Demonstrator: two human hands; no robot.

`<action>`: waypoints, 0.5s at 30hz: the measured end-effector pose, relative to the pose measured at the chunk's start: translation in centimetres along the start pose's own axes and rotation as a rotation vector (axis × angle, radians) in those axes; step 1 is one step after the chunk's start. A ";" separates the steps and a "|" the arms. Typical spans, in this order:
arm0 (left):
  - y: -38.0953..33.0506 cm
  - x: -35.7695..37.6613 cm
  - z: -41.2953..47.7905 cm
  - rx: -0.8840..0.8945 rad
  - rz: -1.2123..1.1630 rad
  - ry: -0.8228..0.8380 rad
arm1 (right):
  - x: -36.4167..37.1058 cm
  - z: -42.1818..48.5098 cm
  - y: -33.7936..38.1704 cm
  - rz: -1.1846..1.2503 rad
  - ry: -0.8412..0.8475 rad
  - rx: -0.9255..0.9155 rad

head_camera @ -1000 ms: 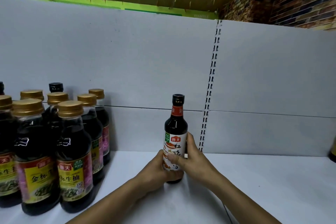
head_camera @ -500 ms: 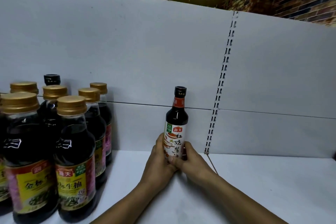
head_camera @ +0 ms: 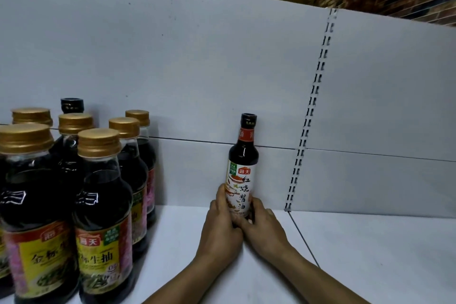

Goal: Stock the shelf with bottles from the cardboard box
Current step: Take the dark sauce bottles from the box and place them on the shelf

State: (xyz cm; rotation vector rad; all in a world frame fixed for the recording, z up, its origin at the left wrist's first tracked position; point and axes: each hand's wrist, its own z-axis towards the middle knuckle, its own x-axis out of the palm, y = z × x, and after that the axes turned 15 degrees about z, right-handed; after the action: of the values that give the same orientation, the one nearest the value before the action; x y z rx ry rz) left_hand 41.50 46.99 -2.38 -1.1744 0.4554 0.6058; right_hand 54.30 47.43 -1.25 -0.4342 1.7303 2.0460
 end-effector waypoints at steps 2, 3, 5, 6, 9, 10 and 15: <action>-0.1 -0.1 0.0 0.004 0.015 0.011 | 0.0 0.0 -0.3 0.012 0.005 0.008; -0.2 -0.1 0.0 0.006 0.016 0.009 | 0.0 0.0 -0.4 0.020 0.004 0.011; -0.3 -0.2 0.0 0.002 0.006 0.004 | 0.0 0.1 -0.6 0.023 0.000 0.005; -0.3 -0.3 0.0 -0.004 0.004 0.002 | 0.0 0.1 -0.7 0.021 0.003 0.001; -0.5 -0.4 -0.1 -0.011 0.003 0.005 | -0.1 0.0 -0.7 0.023 0.012 -0.010; -0.5 -0.5 -0.1 -0.013 0.003 0.004 | -0.1 0.1 -0.8 0.021 0.010 -0.014; -0.7 -0.6 -0.2 -0.004 -0.008 0.008 | 0.0 -0.1 -0.9 0.003 0.006 -0.015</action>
State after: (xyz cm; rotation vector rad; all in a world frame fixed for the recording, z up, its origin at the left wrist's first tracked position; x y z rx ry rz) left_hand 41.50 46.45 -1.58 -1.1827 0.4567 0.5955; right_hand 54.78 47.44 -2.03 -0.4433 1.7209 2.0630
